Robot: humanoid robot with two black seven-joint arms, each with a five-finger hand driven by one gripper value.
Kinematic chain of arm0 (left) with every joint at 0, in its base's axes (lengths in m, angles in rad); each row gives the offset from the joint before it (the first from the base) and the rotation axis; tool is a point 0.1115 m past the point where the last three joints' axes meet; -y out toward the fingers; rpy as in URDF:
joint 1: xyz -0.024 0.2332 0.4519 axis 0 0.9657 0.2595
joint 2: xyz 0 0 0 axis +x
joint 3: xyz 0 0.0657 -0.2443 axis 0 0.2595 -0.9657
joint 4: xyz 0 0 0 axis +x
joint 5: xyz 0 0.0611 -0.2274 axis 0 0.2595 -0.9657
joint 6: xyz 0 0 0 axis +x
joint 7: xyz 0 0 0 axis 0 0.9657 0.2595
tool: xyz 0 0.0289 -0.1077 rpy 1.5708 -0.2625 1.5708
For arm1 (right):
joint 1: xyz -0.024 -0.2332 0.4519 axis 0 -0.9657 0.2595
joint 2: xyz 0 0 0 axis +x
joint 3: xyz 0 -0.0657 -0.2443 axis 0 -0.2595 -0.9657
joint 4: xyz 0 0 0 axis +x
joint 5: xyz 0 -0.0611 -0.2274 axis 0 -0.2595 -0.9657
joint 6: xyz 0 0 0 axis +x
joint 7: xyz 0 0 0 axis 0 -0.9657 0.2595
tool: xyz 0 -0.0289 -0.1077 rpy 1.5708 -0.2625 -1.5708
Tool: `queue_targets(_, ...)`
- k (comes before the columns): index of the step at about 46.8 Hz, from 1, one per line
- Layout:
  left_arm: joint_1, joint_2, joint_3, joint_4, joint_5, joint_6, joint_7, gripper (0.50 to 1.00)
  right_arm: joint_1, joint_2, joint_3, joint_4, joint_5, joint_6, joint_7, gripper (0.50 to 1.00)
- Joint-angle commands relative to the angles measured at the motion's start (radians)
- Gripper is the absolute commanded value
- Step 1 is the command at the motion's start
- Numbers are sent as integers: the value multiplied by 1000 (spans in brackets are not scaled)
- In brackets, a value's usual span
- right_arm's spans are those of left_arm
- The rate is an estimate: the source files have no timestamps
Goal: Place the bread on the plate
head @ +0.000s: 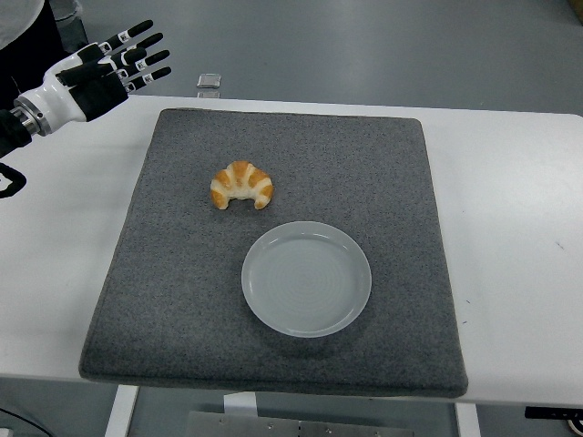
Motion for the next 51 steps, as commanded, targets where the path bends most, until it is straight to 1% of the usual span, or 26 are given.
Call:
queue_targets(1,0,-2,0,0,0,1,0,1000,0,0,0,-1,0,0,0,932)
queue_targets(5,2,-2,-2,2,0,1,-14,1000,0,0,0,1,0,0,0,930)
queue_targets(34,-17,2,-8,11,17,-4,-17,999,0,0,0,1,0,0,0,930)
queue_targets(39,-28,8,-9,11,78,-5,-18,999,0,0,0,-1,0,0,0,932)
queue_targets(45,-43,11,-37,9,228,-5,-31,996,0,0,0,1,0,0,0,930)
queue_targets(51,-51,18,-71,5,359,-5,-32,996,0,0,0,1,0,-1,0,932)
